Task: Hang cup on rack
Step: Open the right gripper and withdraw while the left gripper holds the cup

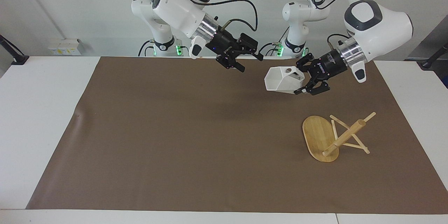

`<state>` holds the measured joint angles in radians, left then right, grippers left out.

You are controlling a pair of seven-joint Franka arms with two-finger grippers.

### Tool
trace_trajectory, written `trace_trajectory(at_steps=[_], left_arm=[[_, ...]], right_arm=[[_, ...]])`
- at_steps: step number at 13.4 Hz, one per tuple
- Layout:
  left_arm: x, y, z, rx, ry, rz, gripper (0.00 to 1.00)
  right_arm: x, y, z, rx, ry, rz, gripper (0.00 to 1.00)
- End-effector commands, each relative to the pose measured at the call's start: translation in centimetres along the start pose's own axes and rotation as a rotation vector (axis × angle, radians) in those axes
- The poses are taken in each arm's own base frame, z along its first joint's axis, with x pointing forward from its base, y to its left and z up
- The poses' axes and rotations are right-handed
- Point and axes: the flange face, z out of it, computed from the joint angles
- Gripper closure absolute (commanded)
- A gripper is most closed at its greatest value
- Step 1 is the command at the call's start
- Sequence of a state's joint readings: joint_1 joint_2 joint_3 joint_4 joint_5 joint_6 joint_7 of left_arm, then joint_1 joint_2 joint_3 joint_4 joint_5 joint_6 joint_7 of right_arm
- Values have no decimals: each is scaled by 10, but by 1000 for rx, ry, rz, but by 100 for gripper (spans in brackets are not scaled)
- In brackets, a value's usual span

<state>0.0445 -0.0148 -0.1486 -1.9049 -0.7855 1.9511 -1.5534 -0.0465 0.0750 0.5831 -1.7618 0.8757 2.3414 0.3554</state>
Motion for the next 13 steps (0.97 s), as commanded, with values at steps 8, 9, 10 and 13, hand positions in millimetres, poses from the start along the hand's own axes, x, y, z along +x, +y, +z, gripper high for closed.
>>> trace_trajectory(at_steps=[8,9,10,13], left_arm=[[54,-14,-9,-151,119,-128,100],[57,-13,-12,-159,117,-139,100],[57,-12,-12,-161,117,-139,100],[54,-6,-13,-239,117,-157,100]], right_arm=[[7,17,-5,-271,92,-259,0],[9,19,-6,-284,97,-268,0],[11,20,-8,-300,102,-292,0],[34,44,-27,-370,90,-382,0]])
